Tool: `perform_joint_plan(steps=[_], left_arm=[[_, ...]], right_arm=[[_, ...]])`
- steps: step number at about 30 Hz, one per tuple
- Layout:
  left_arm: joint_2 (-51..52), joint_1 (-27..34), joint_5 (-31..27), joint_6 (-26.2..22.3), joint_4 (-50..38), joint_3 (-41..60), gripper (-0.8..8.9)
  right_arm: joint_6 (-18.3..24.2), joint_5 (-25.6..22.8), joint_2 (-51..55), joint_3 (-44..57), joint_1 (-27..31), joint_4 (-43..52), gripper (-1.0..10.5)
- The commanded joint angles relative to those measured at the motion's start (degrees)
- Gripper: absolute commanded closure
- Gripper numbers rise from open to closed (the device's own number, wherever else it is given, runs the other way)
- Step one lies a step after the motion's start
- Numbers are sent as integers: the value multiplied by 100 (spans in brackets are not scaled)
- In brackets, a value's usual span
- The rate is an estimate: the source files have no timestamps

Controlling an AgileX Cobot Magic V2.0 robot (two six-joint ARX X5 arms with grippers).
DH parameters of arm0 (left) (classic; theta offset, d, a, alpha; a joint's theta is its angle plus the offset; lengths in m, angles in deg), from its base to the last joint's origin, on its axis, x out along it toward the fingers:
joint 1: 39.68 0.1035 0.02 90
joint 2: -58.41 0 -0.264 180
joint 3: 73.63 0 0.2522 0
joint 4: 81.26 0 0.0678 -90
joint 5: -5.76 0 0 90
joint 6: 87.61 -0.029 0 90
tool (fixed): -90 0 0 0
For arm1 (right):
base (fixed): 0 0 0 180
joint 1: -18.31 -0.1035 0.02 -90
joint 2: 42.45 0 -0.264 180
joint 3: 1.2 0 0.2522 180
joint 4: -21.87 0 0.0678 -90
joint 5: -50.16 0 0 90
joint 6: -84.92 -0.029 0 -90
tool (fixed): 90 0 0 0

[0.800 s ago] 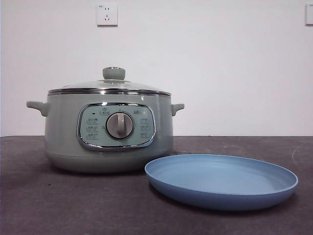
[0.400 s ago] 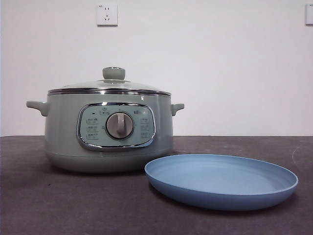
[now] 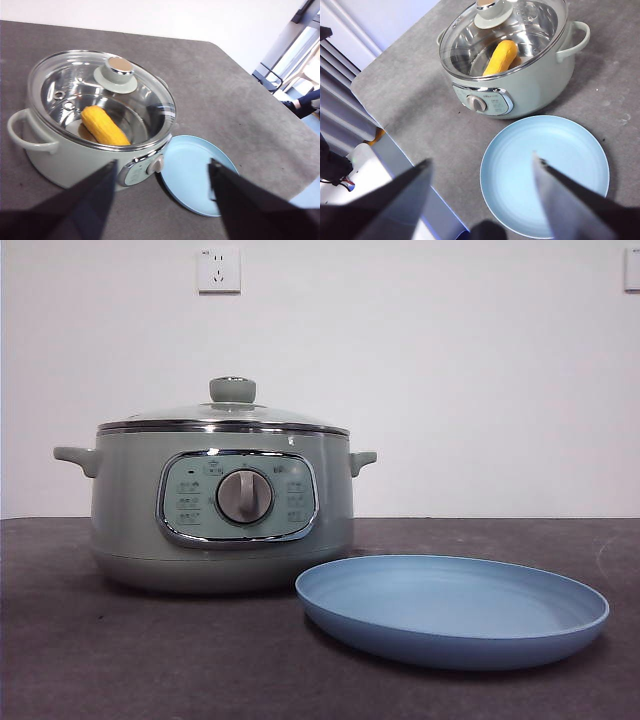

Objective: Take the corn out from the steamer,put the corn on the plate,close the lid

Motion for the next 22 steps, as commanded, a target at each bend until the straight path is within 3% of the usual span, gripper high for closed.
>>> perform_joint_plan(steps=[1,8,15,22], left_arm=[[-46,13,33,-92,-50,-37,302],[-389,-90,31,-98,-352,-37,302],[-1250,-586,-83,-251,-1082,-278,302],[-2743,-1370,-1290,-933,-1416,-1311,303]], right_arm=[[-44,-11,7,-9,-13,15,348],[-46,-11,7,-9,-13,15,348],[-44,-17,4,-9,-13,17,348],[-44,-28,-22,-9,-13,15,348]])
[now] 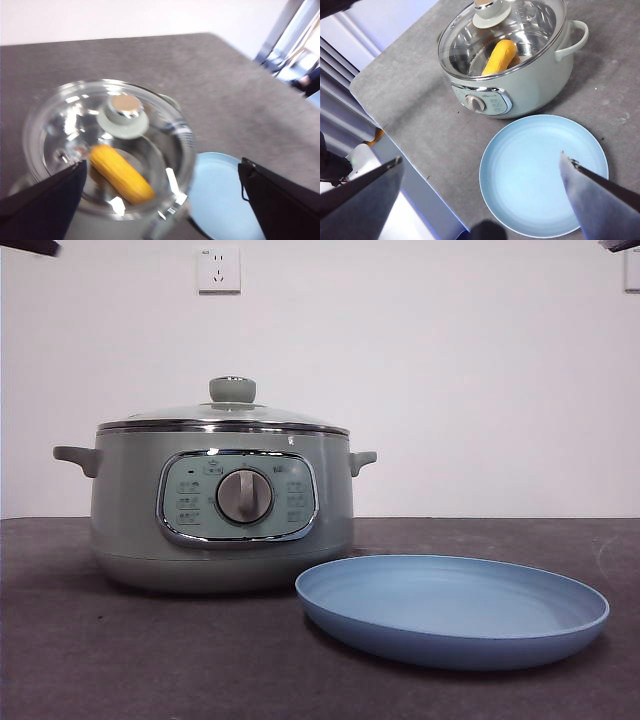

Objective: Take the corn out from the steamer,put the corn on the plate,close the lid

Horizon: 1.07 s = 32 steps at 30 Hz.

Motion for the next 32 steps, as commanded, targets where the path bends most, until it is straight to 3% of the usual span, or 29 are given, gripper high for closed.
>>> perform_joint_plan(steps=[1,9,18,32], left_arm=[[-553,-280,-343,-468,-173,-361,303],[-2044,-861,-903,-737,-1290,-822,305],[-2920,-1128,-1379,-756,-2105,-826,306],[-3442,-1272,-1714,-758,-2286,-826,312]], right_arm=[[-20,-7,-20,-9,-13,22,348],[-46,-9,-22,-9,-13,20,348],[-59,-9,-22,-9,-13,17,348],[-57,-13,-22,-9,-13,17,348]])
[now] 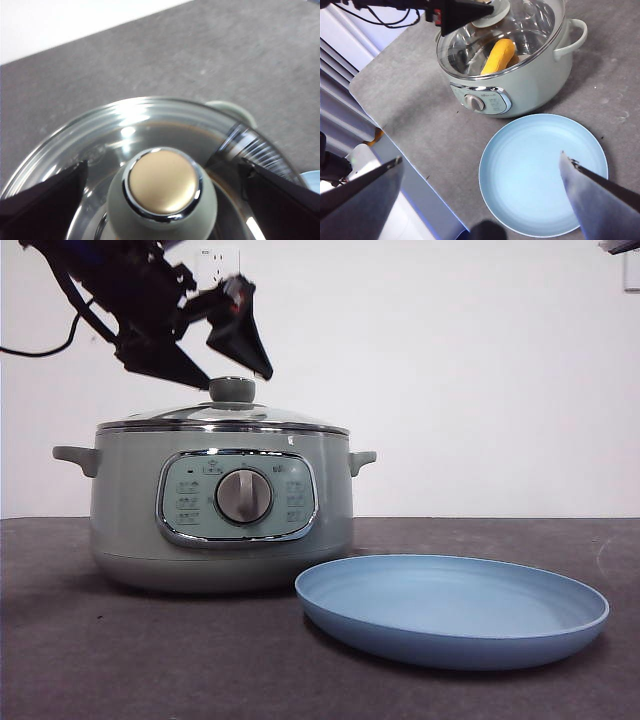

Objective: Take the corn out from the steamer,put the corn on the plate,close the lid

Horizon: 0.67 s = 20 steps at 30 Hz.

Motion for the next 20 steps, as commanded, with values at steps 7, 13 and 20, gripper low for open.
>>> perform_joint_plan(steps=[7,13,20], left_arm=[[-44,-46,-136,-59,20,-4,483],[-46,-76,-133,-44,136,-4,483],[-46,-85,-133,-42,166,-4,543]], right_arm=[[-39,2,-7,-9,-13,20,348],[-39,2,-7,-9,-13,20,348],[-39,4,-7,-9,-13,20,348]])
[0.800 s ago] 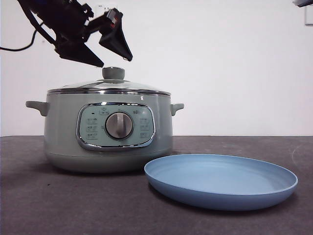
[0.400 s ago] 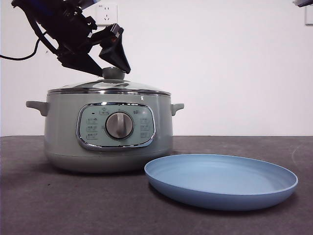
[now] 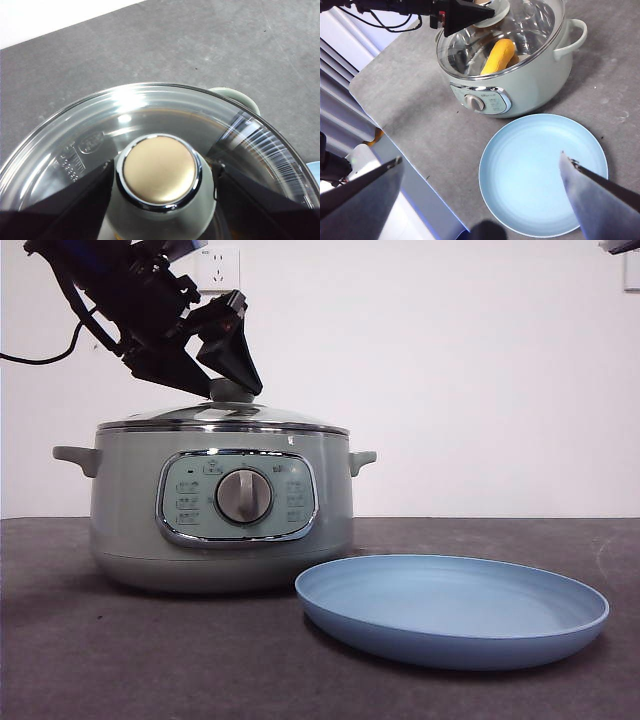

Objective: Take the corn out from the steamer,put the corn on the plate,close the lid

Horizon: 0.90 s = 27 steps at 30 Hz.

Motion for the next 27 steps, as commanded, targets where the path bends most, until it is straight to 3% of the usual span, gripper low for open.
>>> perform_joint_plan(steps=[1,9,19,27], left_arm=[[-22,-22,-9,-37,9,-4,587],[-22,-22,15,-17,146,-4,826],[197,-13,22,9,26,-26,822],[914,-15,173,122,11,-28,822]], right_arm=[[-39,4,-7,-9,-13,20,348],[-39,4,-7,-9,-13,20,348],[-48,-11,-7,-9,-13,39,348],[-315,-280,-28,-9,-13,444,348]])
